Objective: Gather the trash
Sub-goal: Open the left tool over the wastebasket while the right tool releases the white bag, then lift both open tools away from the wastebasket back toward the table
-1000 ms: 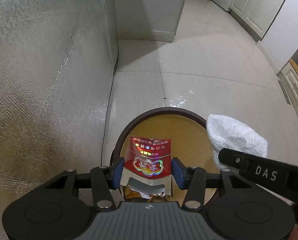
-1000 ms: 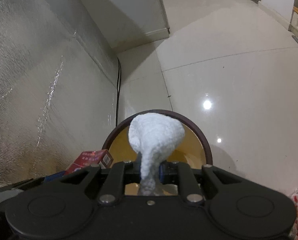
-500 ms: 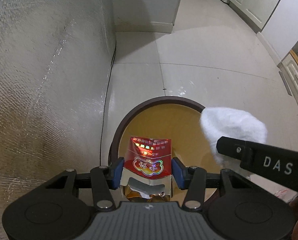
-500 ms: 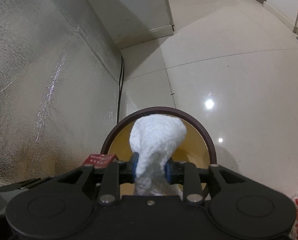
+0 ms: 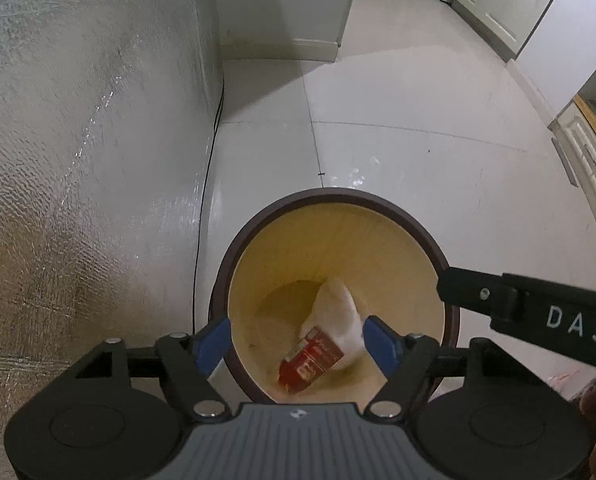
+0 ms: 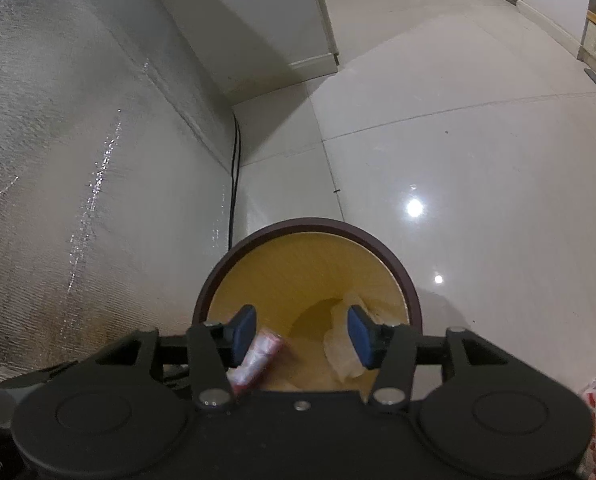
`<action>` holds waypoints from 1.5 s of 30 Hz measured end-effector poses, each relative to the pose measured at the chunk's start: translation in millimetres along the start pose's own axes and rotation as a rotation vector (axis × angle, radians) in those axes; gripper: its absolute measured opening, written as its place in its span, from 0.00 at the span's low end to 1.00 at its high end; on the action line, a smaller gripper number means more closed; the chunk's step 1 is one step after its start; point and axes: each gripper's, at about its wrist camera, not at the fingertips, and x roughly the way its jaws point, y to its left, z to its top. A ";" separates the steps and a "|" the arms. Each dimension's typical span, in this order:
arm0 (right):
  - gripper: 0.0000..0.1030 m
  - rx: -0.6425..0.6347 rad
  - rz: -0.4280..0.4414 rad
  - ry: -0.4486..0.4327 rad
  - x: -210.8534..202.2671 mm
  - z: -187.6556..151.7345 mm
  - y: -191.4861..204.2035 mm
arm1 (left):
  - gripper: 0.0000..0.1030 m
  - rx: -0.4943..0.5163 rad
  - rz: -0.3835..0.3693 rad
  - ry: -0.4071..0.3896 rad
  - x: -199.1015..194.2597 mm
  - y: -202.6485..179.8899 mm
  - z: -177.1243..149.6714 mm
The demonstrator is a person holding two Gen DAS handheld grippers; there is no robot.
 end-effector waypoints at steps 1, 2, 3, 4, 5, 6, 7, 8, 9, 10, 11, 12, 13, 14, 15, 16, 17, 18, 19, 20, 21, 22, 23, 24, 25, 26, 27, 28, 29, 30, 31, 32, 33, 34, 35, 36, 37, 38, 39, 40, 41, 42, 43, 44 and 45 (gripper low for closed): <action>0.50 -0.001 -0.003 0.003 0.3 -0.6 -0.1 | 0.78 0.004 0.003 0.004 0.3 0.0 0.2; 0.50 -0.003 -0.007 0.008 0.7 -0.7 -1.0 | 0.79 0.008 0.007 0.010 0.5 -0.4 0.1; 0.50 -0.006 -0.012 0.013 1.0 -1.0 -2.0 | 0.81 0.012 0.009 0.015 1.2 -0.2 0.6; 0.50 -0.009 -0.017 0.017 1.9 -0.9 -2.8 | 0.82 0.015 0.010 0.019 1.4 -0.5 0.3; 0.50 -0.013 -0.020 0.021 2.1 -1.3 -3.4 | 0.82 0.017 0.012 0.023 1.8 -0.3 -0.3; 0.50 -0.016 -0.023 0.025 2.6 -1.6 -3.8 | 0.83 0.020 0.014 0.028 2.6 -0.4 -0.6; 0.50 -0.017 -0.026 0.028 2.6 -1.5 -4.4 | 0.84 0.023 0.016 0.033 3.1 -0.4 -0.6; 0.51 -0.020 -0.028 0.030 2.1 -1.7 -5.2 | 0.85 0.026 0.019 0.037 3.7 -0.4 -0.4; 0.52 -0.023 -0.030 0.031 2.3 -1.6 -5.8 | 0.86 0.028 0.022 0.040 4.0 -0.8 0.0; 0.53 -0.026 -0.034 0.032 2.1 -1.4 -6.2 | 0.88 0.030 0.024 0.043 4.2 -1.2 0.4; 0.58 -0.030 -0.040 0.031 1.2 -1.6 -6.8 | 0.88 0.033 0.026 0.047 4.5 -1.5 0.5; 0.60 -0.033 -0.045 0.030 1.5 -1.3 -6.5 | 0.90 0.036 0.030 0.049 4.4 -1.8 0.1; 0.61 -0.038 -0.048 0.028 0.6 -1.9 -7.2 | 0.91 0.040 0.036 0.050 3.9 -2.1 0.5; 0.63 -0.039 -0.052 0.028 -0.2 -2.2 -8.2 | 0.92 0.042 0.042 0.049 3.7 -2.1 0.4; 0.66 -0.038 -0.056 0.028 -1.6 -2.4 -9.4 | 0.94 0.043 0.047 0.050 3.0 -1.8 0.6; 0.69 -0.038 -0.060 0.027 -2.7 -2.4 -10.4 | 0.95 0.041 0.052 0.051 1.9 -1.1 0.7; 0.73 -0.041 -0.064 0.025 -4.5 -2.7 -11.7 | 0.96 0.036 0.055 0.050 0.9 -0.4 0.8; 0.76 -0.042 -0.066 0.023 -6.2 -3.8 -12.5 | 0.97 0.029 0.059 0.050 -0.3 0.9 1.1; 0.76 -0.042 -0.065 0.023 -8.1 -4.4 -13.6 | 0.99 0.024 0.061 0.052 -1.5 2.1 1.2; 0.78 -0.041 -0.061 0.024 -9.6 -5.5 -14.3 | 1.00 0.021 0.061 0.054 -3.1 3.3 0.7; 0.85 -0.042 -0.060 0.026 -11.1 -6.7 -14.9 | 1.00 0.019 0.062 0.056 -4.7 4.2 0.1; 0.89 -0.045 -0.062 0.023 -13.2 -8.0 -15.7 | 1.00 0.018 0.063 0.060 -6.3 5.0 -0.6; 0.94 -0.048 -0.068 0.017 -14.6 -9.1 -16.5 | 1.00 0.015 0.063 0.065 -7.9 5.8 -1.9; 0.96 -0.051 -0.078 0.014 -15.9 -10.1 -17.4 | 1.00 0.010 0.064 0.073 -9.4 6.7 -3.1; 0.96 -0.053 -0.086 0.013 -16.2 -11.3 -18.5 | 1.00 0.007 0.065 0.077 -11.6 7.8 -4.7; 0.98 -0.054 -0.092 0.014 -17.8 -12.6 -19.4 | 1.00 0.005 0.070 0.074 -14.8 8.7 -6.3; 0.99 -0.055 -0.098 0.015 -19.2 -13.5 -20.3 | 1.00 0.006 0.079 0.069 -17.8 8.9 -8.1; 0.99 -0.058 -0.107 0.016 -20.8 -14.7 -21.1 | 1.00 0.007 0.090 0.064 -21.0 9.6 -9.8; 1.00 -0.062 -0.121 0.017 -23.0 -16.0 -21.2 | 1.00 0.007 0.103 0.059 -24.6 10.3 -11.3; 1.00 -0.070 -0.131 0.020 -24.9 -17.0 -21.4 | 1.00 0.006 0.113 0.055 -28.1 11.1 -13.1; 1.00 -0.077 -0.138 0.021 -26.9 -17.7 -21.1 | 1.00 0.004 0.121 0.052 -31.4 12.1 -14.6; 1.00 -0.082 -0.143 0.022 -29.3 -18.9 -21.7 | 1.00 0.002 0.129 0.050 -34.4 13.1 -15.7; 1.00 -0.082 -0.149 0.022 -32.2 -20.6 -22.9 | 1.00 0.001 0.137 0.048 -37.6 14.5 -16.6; 1.00 -0.080 -0.155 0.025 -34.7 -22.1 -24.2 | 1.00 0.001 0.146 0.045 -41.2 14.9 -18.4; 1.00 -0.079 -0.160 0.028 -37.9 -23.6 -25.4 | 1.00 0.001 0.154 0.040 -44.4 15.5 -19.6; 1.00 -0.078 -0.163 0.030 -41.3 -25.5 -26.6 | 1.00 0.001 0.160 0.038 -48.5 16.0 -21.1; 1.00 -0.078 -0.164 0.031 -44.1 -27.4 -27.5 | 1.00 0.001 0.164 0.034 -52.7 16.1 -22.4; 1.00 -0.079 -0.166 0.034 -48.2 -29.5 -28.2 | 1.00 -0.002 0.166 0.030 -58.0 16.2 -24.3; 1.00 -0.080 -0.169 0.035 -50.2 -29.4 -26.3 | 1.00 -0.005 0.165 0.027 -62.9 16.2 -25.3; 1.00 -0.083 -0.171 0.035 -54.1 -30.9 -25.7 | 1.00 -0.006 0.162 0.023 -68.2 16.2 -26.3; 1.00 -0.089 -0.173 0.033 -59.3 -33.2 -25.2 | 1.00 -0.004 0.157 0.017 -74.0 16.0 -28.1; 1.00 -0.093 -0.174 0.030 -63.6 -35.6 -25.1 | 1.00 0.000 0.151 0.012 -82.0 15.5 -30.7; 1.00 -0.095 -0.174 0.027 -67.4 -37.6 -25.5 | 1.00 0.002 0.149 0.007 -88.0 14.3 -33.4; 1.00 -0.094 -0.174 0.024 -73.4 -40.4 -25.9 | 1.00 0.006 0.149 0.001 -94.6 13.0 -36.4; 1.00 -0.091 -0.173 0.022 -78.2 -42.8 -26.3 | 1.00 0.010 0.151 -0.004 -100.4 11.2 -39.4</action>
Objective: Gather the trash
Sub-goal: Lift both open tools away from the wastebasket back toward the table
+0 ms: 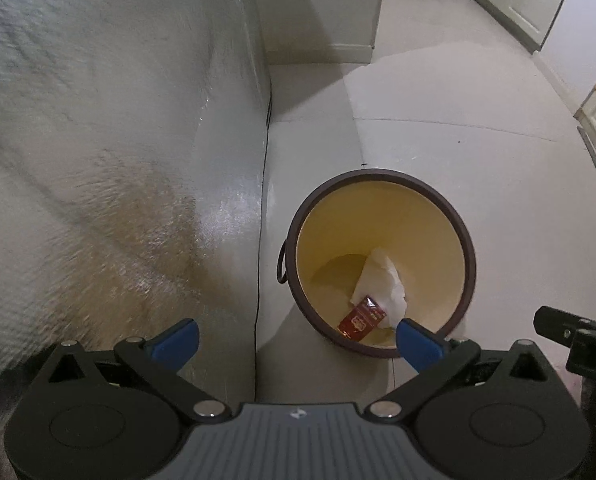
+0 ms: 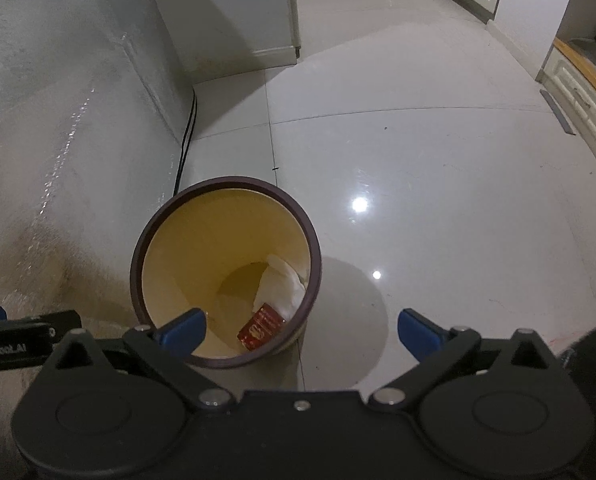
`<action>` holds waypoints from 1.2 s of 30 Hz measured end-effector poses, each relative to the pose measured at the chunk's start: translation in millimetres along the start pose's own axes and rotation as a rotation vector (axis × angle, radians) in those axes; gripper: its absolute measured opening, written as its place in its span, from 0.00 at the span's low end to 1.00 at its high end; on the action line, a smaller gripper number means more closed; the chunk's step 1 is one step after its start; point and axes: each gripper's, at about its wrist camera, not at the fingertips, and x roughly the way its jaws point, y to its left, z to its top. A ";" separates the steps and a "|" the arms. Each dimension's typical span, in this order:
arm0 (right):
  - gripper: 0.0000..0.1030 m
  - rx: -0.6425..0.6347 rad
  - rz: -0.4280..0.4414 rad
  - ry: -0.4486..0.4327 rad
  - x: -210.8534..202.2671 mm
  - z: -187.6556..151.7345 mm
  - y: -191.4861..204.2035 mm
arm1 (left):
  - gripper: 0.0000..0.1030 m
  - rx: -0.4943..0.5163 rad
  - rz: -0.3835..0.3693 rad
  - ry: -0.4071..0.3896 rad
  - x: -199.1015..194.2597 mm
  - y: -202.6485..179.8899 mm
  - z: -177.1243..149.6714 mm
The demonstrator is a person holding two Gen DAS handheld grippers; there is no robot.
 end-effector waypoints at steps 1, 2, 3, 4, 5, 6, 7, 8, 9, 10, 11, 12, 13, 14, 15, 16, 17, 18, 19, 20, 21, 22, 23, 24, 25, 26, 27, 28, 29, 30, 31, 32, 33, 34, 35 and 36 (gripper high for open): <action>1.00 0.003 0.000 -0.004 -5.1 -2.4 -0.8 | 1.00 0.004 0.001 -0.005 -6.0 -0.4 -2.7; 1.00 0.005 0.001 -0.010 -11.4 -4.7 -1.7 | 1.00 0.008 0.001 -0.012 -12.8 -1.1 -6.2; 1.00 0.005 0.001 -0.017 -18.2 -7.3 -2.2 | 1.00 0.010 0.001 -0.016 -18.4 -2.0 -7.8; 1.00 0.002 0.000 -0.024 -25.4 -10.7 -2.4 | 1.00 0.012 0.001 -0.022 -25.4 -2.8 -11.2; 1.00 -0.004 0.001 -0.033 -32.8 -13.5 -2.0 | 1.00 0.014 0.000 -0.029 -32.2 -4.0 -14.6; 1.00 -0.009 -0.001 -0.041 -41.0 -16.7 -2.0 | 1.00 0.017 0.000 -0.035 -38.1 -5.2 -18.3; 1.00 -0.011 -0.003 -0.047 -47.2 -19.2 -2.6 | 1.00 0.022 0.001 -0.044 -45.8 -6.4 -21.7; 1.00 -0.010 -0.006 -0.055 -54.8 -21.7 -3.4 | 1.00 0.026 0.001 -0.052 -52.6 -7.6 -24.7; 1.00 -0.007 -0.007 -0.064 -62.9 -24.5 -4.8 | 1.00 0.032 0.000 -0.063 -62.0 -10.1 -27.8; 1.00 -0.002 -0.008 -0.072 -69.7 -28.0 -6.1 | 1.00 0.040 -0.002 -0.074 -70.6 -10.8 -29.6; 1.00 0.004 -0.007 -0.083 -78.0 -31.1 -7.9 | 1.00 0.049 -0.004 -0.090 -80.9 -12.7 -31.5; 1.00 0.011 -0.007 -0.094 -86.5 -34.6 -10.4 | 1.00 0.054 -0.004 -0.104 -89.2 -13.7 -33.3; 1.00 0.018 -0.007 -0.105 -95.5 -37.9 -12.6 | 1.00 0.059 -0.005 -0.125 -100.5 -14.9 -34.1; 1.00 0.025 -0.008 -0.115 -104.2 -41.9 -14.0 | 1.00 0.064 -0.008 -0.146 -112.5 -16.2 -35.7; 1.00 0.031 -0.009 -0.128 -113.3 -46.3 -16.0 | 1.00 0.067 -0.012 -0.162 -122.0 -17.6 -37.5; 1.00 0.035 -0.009 -0.140 -121.2 -49.0 -18.2 | 1.00 0.069 -0.016 -0.182 -133.6 -18.6 -39.7; 1.00 0.039 -0.009 -0.152 -129.5 -51.9 -20.8 | 1.00 0.072 -0.021 -0.201 -144.8 -19.4 -42.4; 1.00 0.044 -0.011 -0.166 -138.3 -54.6 -23.9 | 1.00 0.075 -0.025 -0.217 -155.5 -21.3 -45.2; 1.00 0.050 -0.013 -0.180 -147.7 -57.1 -26.2 | 1.00 0.078 -0.029 -0.233 -165.3 -22.1 -48.1; 1.00 0.054 -0.014 -0.194 -155.1 -59.5 -27.8 | 1.00 0.081 -0.032 -0.248 -176.0 -22.8 -51.6; 1.00 0.057 -0.013 -0.210 -164.0 -61.7 -29.4 | 1.00 0.084 -0.035 -0.261 -184.9 -22.9 -54.1; 1.00 0.059 -0.011 -0.229 -174.4 -63.9 -31.0 | 1.00 0.087 -0.040 -0.276 -195.0 -23.9 -57.5; 1.00 0.060 -0.010 -0.245 -182.6 -65.1 -32.4 | 1.00 0.089 -0.044 -0.290 -204.9 -24.5 -60.7; 1.00 0.062 -0.009 -0.263 -192.6 -67.4 -33.2 | 1.00 0.091 -0.046 -0.304 -213.3 -26.0 -64.1; 1.00 0.066 -0.008 -0.282 -203.1 -70.7 -34.4 | 1.00 0.093 -0.049 -0.321 -223.5 -26.5 -67.5; 1.00 0.070 -0.003 -0.305 -215.1 -72.9 -35.4 | 1.00 0.095 -0.053 -0.335 -231.6 -26.4 -70.1; 1.00 0.071 0.002 -0.325 -225.1 -75.0 -35.7 | 1.00 0.097 -0.060 -0.352 -242.4 -27.4 -73.2; 1.00 0.070 0.004 -0.343 -235.0 -76.7 -35.7 | 1.00 0.098 -0.065 -0.367 -250.8 -27.3 -75.7; 1.00 0.066 0.005 -0.365 -246.8 -78.9 -35.5 | 1.00 0.098 -0.071 -0.385 -261.5 -27.1 -78.6; 1.00 0.062 0.005 -0.384 -255.8 -81.5 -35.4 | 1.00 0.097 -0.077 -0.398 -268.8 -27.2 -80.2; 1.00 0.060 0.006 -0.402 -265.8 -84.0 -35.4 | 1.00 0.096 -0.083 -0.414 -278.5 -27.0 -82.0; 1.00 0.059 0.008 -0.422 -276.7 -86.3 -35.5 | 1.00 0.096 -0.089 -0.432 -289.2 -26.7 -84.5; 1.00 0.057 0.010 -0.439 -285.4 -88.5 -35.7 | 1.00 0.097 -0.093 -0.449 -297.4 -28.5 -85.7; 1.00 0.057 0.010 -0.458 -294.9 -90.0 -36.0 | 1.00 0.097 -0.096 -0.467 -306.5 -27.9 -88.1; 1.00 0.056 0.010 -0.474 -303.7 -91.5 -36.3 | 1.00 0.097 -0.099 -0.485 -315.7 -27.0 -91.4; 1.00 0.056 0.011 -0.491 -313.4 -94.1 -35.9 | 1.00 0.097 -0.099 -0.500 -323.1 -25.9 -94.0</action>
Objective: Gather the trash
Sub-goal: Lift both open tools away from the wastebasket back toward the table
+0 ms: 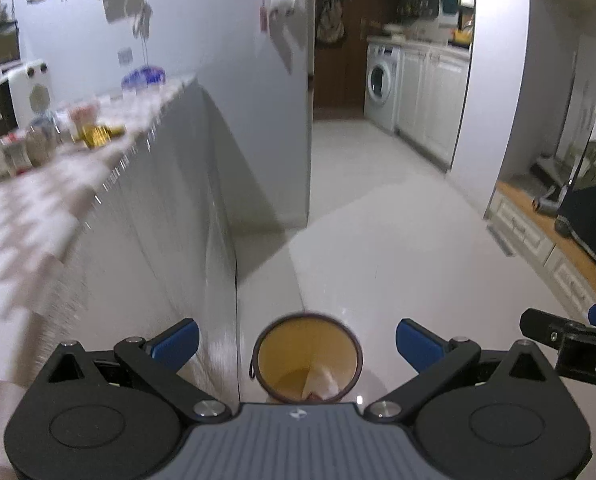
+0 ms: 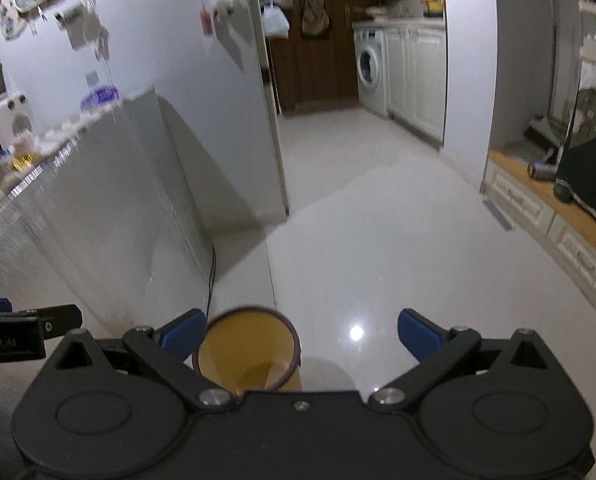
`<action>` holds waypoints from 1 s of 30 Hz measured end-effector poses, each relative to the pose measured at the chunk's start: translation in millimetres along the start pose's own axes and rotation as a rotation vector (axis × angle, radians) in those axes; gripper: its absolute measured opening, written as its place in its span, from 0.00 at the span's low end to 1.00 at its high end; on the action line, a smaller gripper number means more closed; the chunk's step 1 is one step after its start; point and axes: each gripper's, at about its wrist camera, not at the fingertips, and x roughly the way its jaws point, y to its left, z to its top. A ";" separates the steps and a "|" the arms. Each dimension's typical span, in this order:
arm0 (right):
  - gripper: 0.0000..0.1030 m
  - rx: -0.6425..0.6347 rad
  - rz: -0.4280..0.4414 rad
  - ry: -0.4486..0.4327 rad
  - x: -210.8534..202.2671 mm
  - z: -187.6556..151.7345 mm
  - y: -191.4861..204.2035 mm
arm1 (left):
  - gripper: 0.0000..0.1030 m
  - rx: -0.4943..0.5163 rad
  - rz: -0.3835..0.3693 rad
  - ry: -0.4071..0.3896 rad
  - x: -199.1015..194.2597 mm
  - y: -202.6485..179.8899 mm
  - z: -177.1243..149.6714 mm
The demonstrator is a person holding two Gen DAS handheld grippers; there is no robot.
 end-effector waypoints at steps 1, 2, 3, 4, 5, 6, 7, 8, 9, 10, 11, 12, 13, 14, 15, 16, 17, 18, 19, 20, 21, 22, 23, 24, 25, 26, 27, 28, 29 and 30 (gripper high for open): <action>1.00 -0.001 0.001 -0.019 -9.1 2.5 0.6 | 1.00 0.001 0.002 -0.014 -8.1 -0.9 1.8; 1.00 -0.004 0.002 -0.035 -18.0 4.1 1.5 | 1.00 0.002 0.001 -0.027 -17.3 -0.1 3.1; 1.00 -0.008 0.003 -0.052 -27.0 7.0 2.3 | 1.00 0.003 0.000 -0.041 -28.1 -0.5 6.0; 1.00 -0.011 0.006 -0.068 -34.9 9.9 3.6 | 1.00 0.003 0.000 -0.053 -35.9 1.1 5.9; 1.00 -0.013 0.011 -0.082 -41.6 11.5 5.5 | 1.00 0.001 0.002 -0.065 -43.0 2.8 7.1; 1.00 -0.015 0.018 -0.096 -48.3 13.6 7.5 | 1.00 -0.003 0.006 -0.078 -50.6 6.8 9.4; 1.00 -0.015 0.023 -0.107 -54.4 15.4 9.2 | 1.00 -0.007 0.009 -0.089 -56.6 9.8 10.9; 1.00 -0.018 0.028 -0.118 -58.5 17.5 11.8 | 1.00 -0.014 0.013 -0.099 -62.0 14.0 12.5; 1.00 -0.022 0.034 -0.127 -62.6 19.8 14.8 | 1.00 -0.022 0.018 -0.110 -68.3 18.3 14.1; 1.00 -0.029 0.041 -0.133 -65.9 21.4 18.7 | 1.00 -0.029 0.023 -0.121 -74.7 24.9 15.9; 1.00 -0.037 0.049 -0.138 -69.3 23.1 22.4 | 1.00 -0.036 0.030 -0.130 -80.4 30.2 18.1; 1.00 -0.043 0.058 -0.144 -72.9 25.1 26.8 | 1.00 -0.042 0.037 -0.136 -84.3 34.9 21.3; 1.00 -0.047 0.065 -0.150 -75.3 27.5 30.8 | 1.00 -0.048 0.047 -0.143 -89.7 40.7 23.0; 1.00 -0.048 0.073 -0.157 -77.4 30.3 35.6 | 1.00 -0.053 0.056 -0.150 -93.9 46.1 25.3; 1.00 -0.047 0.081 -0.164 -79.7 32.6 39.5 | 1.00 -0.060 0.068 -0.156 -98.6 53.0 27.5; 1.00 -0.046 0.089 -0.171 -82.3 34.9 45.1 | 1.00 -0.068 0.081 -0.161 -102.8 60.2 29.7; 1.00 -0.045 0.097 -0.177 -83.9 37.4 50.7 | 1.00 -0.077 0.092 -0.167 -106.3 67.1 31.6; 1.00 -0.046 0.104 -0.183 -85.1 40.2 56.9 | 1.00 -0.088 0.102 -0.175 -110.1 76.2 34.2; 1.00 -0.049 0.112 -0.188 -85.7 43.3 63.5 | 1.00 -0.098 0.111 -0.181 -112.9 83.9 36.5; 1.00 -0.051 0.119 -0.191 -86.1 45.5 70.7 | 1.00 -0.111 0.124 -0.187 -115.5 93.0 39.2; 1.00 -0.053 0.127 -0.193 -85.6 48.1 77.8 | 1.00 -0.123 0.137 -0.193 -117.1 103.0 41.3; 1.00 -0.054 0.133 -0.193 -84.0 50.2 84.6 | 1.00 -0.133 0.150 -0.197 -118.8 111.7 43.0; 1.00 -0.054 0.142 -0.192 -82.4 53.7 92.1 | 1.00 -0.142 0.163 -0.200 -119.8 120.1 44.4; 1.00 -0.058 0.150 -0.191 -79.9 57.0 98.6 | 1.00 -0.153 0.178 -0.201 -120.2 130.4 45.6; 1.00 -0.063 0.159 -0.190 -77.8 59.0 105.5 | 1.00 -0.165 0.194 -0.200 -120.2 140.9 47.1; 1.00 -0.068 0.170 -0.189 -75.1 62.1 113.2 | 1.00 -0.178 0.208 -0.200 -119.8 151.7 48.5; 1.00 -0.072 0.179 -0.188 -72.7 64.2 119.7 | 1.00 -0.190 0.219 -0.199 -120.2 160.9 49.2; 1.00 -0.075 0.191 -0.188 -69.9 66.7 126.9 | 1.00 -0.205 0.232 -0.196 -118.8 172.0 50.9; 1.00 -0.077 0.204 -0.187 -66.7 70.0 134.2 | 1.00 -0.216 0.248 -0.192 -117.7 183.4 52.5; 1.00 -0.081 0.216 -0.185 -64.0 72.3 140.5 | 1.00 -0.224 0.262 -0.190 -117.1 191.3 53.1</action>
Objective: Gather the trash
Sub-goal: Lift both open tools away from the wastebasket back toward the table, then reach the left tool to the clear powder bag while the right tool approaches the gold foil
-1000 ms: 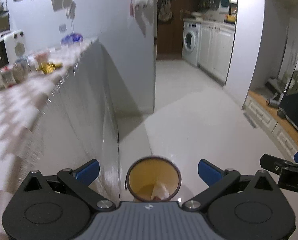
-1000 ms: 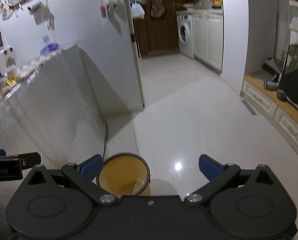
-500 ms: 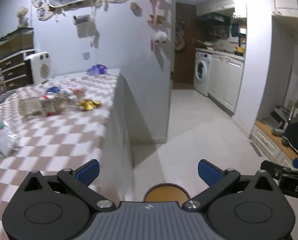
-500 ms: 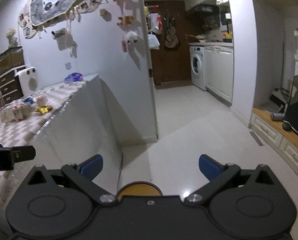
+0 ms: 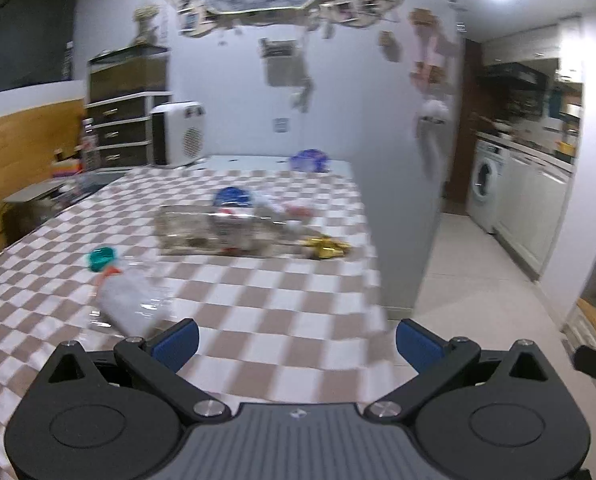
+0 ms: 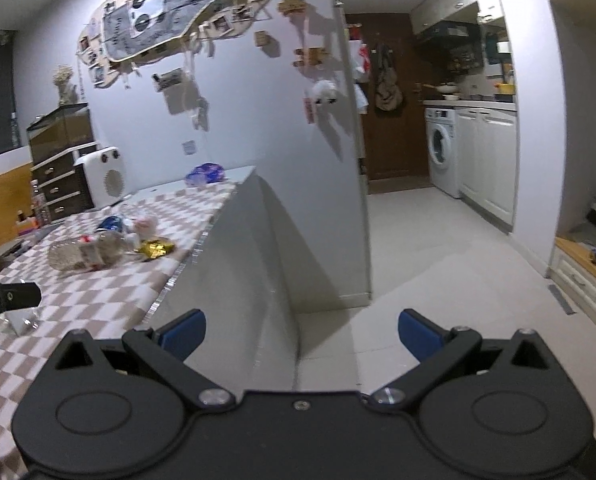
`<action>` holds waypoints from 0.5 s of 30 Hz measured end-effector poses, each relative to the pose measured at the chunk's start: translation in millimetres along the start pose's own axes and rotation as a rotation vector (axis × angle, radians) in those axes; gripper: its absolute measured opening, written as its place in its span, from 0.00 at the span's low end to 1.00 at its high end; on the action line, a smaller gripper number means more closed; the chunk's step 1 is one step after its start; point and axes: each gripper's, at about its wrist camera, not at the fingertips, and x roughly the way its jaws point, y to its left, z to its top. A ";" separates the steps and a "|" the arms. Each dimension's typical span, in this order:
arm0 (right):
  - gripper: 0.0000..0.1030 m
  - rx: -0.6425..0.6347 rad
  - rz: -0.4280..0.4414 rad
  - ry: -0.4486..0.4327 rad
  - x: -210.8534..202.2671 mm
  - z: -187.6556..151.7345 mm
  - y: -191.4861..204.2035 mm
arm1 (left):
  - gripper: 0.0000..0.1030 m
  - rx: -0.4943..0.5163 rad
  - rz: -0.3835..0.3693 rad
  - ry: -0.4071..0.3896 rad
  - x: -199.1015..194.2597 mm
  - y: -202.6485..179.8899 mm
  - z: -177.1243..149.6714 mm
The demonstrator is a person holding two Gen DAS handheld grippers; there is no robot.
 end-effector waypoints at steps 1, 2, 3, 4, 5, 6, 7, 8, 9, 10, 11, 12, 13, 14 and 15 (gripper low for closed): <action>1.00 -0.005 0.013 0.001 5.2 2.5 6.3 | 1.00 -0.007 0.019 0.001 4.4 9.3 2.6; 1.00 -0.012 0.025 0.000 9.7 3.9 12.3 | 1.00 -0.016 0.038 0.004 8.9 18.6 5.1; 1.00 -0.018 0.035 -0.002 13.9 5.0 18.6 | 1.00 -0.025 0.052 0.007 12.3 26.7 7.0; 1.00 -0.024 0.046 -0.003 19.2 7.3 24.5 | 1.00 -0.038 0.067 0.010 16.9 36.7 9.0; 1.00 -0.028 0.055 -0.001 24.8 9.6 30.1 | 1.00 -0.050 0.083 0.016 21.8 46.6 10.8; 1.00 -0.030 0.060 0.001 29.1 10.1 34.6 | 1.00 -0.059 0.097 0.020 25.1 54.0 12.2; 1.00 -0.031 0.066 0.004 34.5 12.2 39.3 | 1.00 -0.068 0.115 0.026 29.9 64.0 13.7; 1.00 -0.031 0.072 0.007 40.0 14.0 43.8 | 1.00 -0.073 0.132 0.032 33.8 72.9 15.0; 1.00 -0.031 0.079 0.009 45.5 15.4 48.4 | 1.00 -0.079 0.154 0.039 38.4 82.9 15.9; 1.00 -0.030 0.086 0.011 50.6 16.5 53.2 | 1.00 -0.085 0.173 0.045 42.9 93.1 16.2; 1.00 -0.030 0.095 0.014 56.4 17.4 58.7 | 1.00 -0.091 0.190 0.052 47.1 102.6 16.1; 1.00 -0.033 0.105 0.021 61.9 18.0 64.2 | 1.00 -0.095 0.203 0.059 50.5 110.5 15.9; 1.00 -0.040 0.112 0.035 68.1 18.2 69.6 | 1.00 -0.099 0.218 0.068 56.3 121.1 16.0; 1.00 -0.043 0.116 0.047 74.2 18.5 75.8 | 1.00 -0.101 0.231 0.076 60.5 129.7 15.0; 1.00 -0.044 0.119 0.054 78.9 18.3 80.0 | 1.00 -0.105 0.244 0.086 66.1 139.2 14.6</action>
